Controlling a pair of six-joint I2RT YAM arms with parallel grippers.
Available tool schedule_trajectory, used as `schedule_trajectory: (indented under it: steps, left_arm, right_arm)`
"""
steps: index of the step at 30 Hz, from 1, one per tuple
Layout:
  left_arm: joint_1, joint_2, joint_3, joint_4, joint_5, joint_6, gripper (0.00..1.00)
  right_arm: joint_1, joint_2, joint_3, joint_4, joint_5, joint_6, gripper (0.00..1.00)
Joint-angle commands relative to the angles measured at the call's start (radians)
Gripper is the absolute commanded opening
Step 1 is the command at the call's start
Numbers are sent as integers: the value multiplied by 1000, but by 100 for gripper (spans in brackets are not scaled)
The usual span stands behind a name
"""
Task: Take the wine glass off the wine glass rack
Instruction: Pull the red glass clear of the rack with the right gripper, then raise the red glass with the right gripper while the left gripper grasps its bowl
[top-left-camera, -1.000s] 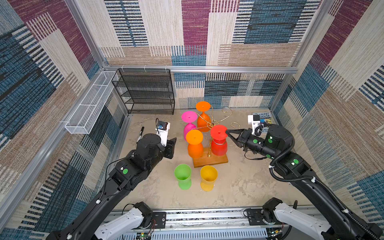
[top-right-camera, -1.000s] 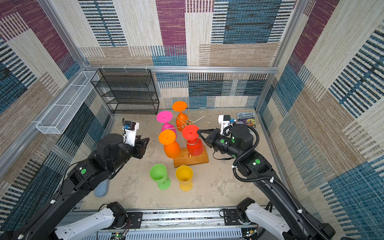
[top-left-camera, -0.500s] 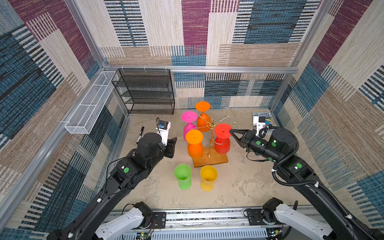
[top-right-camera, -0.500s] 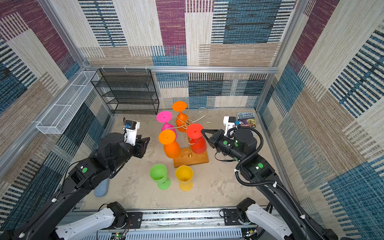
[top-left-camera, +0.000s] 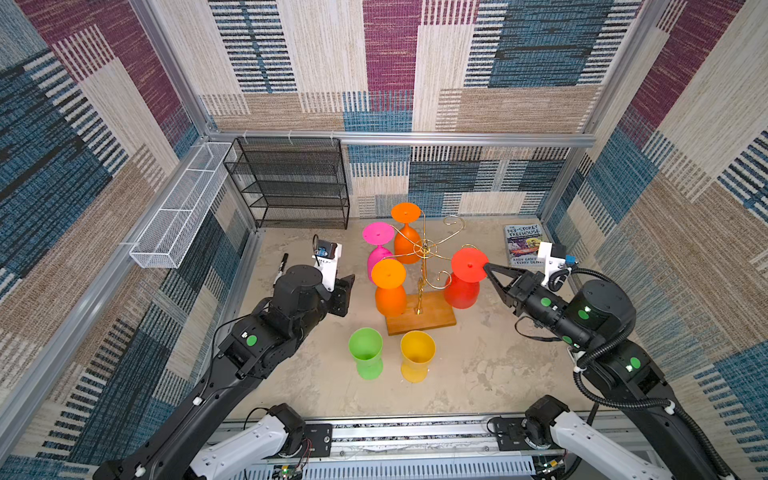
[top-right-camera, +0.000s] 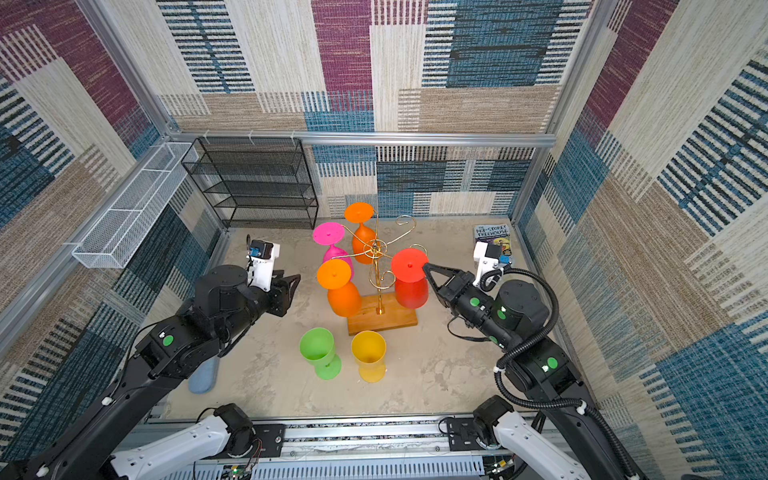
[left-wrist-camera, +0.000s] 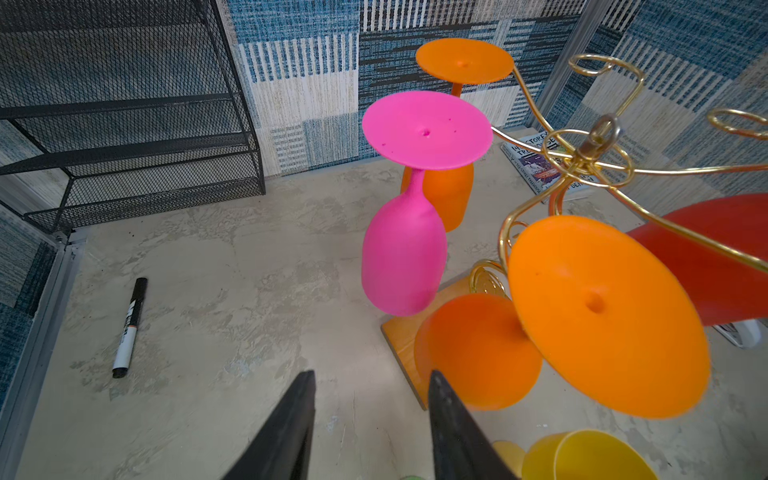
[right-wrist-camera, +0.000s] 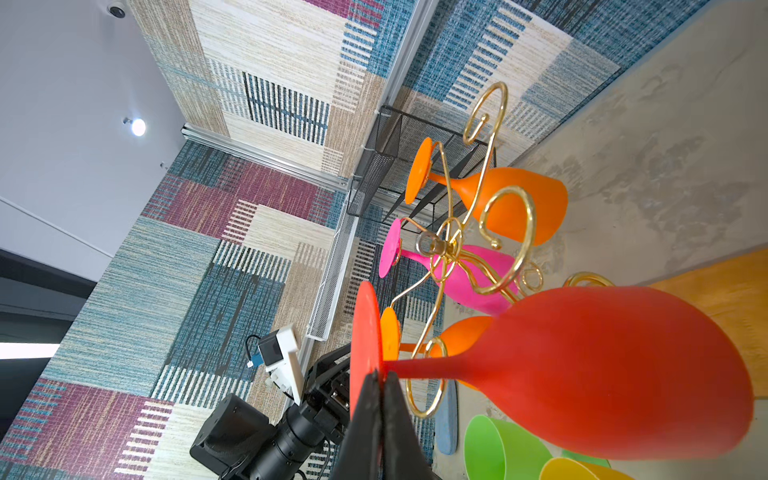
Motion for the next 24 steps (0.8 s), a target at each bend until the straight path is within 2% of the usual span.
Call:
schedule_trajectory:
  steps: [1,6,13,19,24]
  left_arm:
    - [2,10,16,21,13,-6,47]
    - [4,30,33,29,29,-2,47]
    - [4,50,51,48,67,-1,47]
    - [4,51,63,137,173,13,47]
    - [5,51,76,243,324,34,47]
  right_arm:
    - [2,-43,-1,-49,17,13,0]
    - [2,-146,-1,-114,36,32,0]
    - [2,-259,29,-111,55,16,0]
    - [2,-249,55,65,13,-65,0]
    - [2,-161,106,215,-62,-144,0]
